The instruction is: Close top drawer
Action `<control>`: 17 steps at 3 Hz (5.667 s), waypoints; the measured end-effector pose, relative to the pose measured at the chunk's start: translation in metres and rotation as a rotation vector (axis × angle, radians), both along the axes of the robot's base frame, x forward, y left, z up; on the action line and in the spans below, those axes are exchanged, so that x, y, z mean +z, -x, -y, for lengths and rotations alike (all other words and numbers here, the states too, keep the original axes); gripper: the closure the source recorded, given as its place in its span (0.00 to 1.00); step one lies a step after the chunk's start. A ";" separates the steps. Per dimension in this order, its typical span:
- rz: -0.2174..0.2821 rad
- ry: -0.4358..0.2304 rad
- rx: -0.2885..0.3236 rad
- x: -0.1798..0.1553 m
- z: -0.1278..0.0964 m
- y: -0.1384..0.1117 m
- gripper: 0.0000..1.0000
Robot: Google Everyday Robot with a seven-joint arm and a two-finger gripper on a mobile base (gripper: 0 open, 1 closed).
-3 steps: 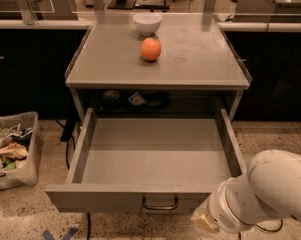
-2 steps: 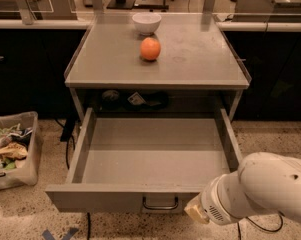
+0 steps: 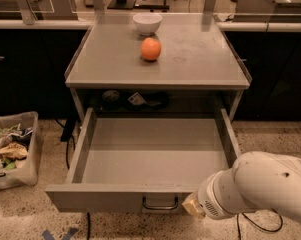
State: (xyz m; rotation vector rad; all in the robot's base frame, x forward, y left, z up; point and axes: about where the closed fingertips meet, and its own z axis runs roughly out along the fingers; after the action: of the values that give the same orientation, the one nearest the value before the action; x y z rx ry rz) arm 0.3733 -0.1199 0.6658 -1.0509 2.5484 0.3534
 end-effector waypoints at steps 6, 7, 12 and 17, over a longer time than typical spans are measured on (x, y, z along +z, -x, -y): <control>0.084 0.006 -0.091 -0.008 -0.028 -0.080 1.00; 0.095 0.010 -0.100 -0.007 -0.028 -0.086 1.00; 0.209 0.005 -0.151 0.004 -0.039 -0.178 1.00; 0.256 0.045 -0.171 0.009 -0.071 -0.275 1.00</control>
Offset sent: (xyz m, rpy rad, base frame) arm 0.1111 0.0422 -0.0078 0.0265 -0.1082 -0.1263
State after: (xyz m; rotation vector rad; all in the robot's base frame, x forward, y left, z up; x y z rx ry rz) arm 0.6487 -0.0490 0.6752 -0.8268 2.4008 0.1079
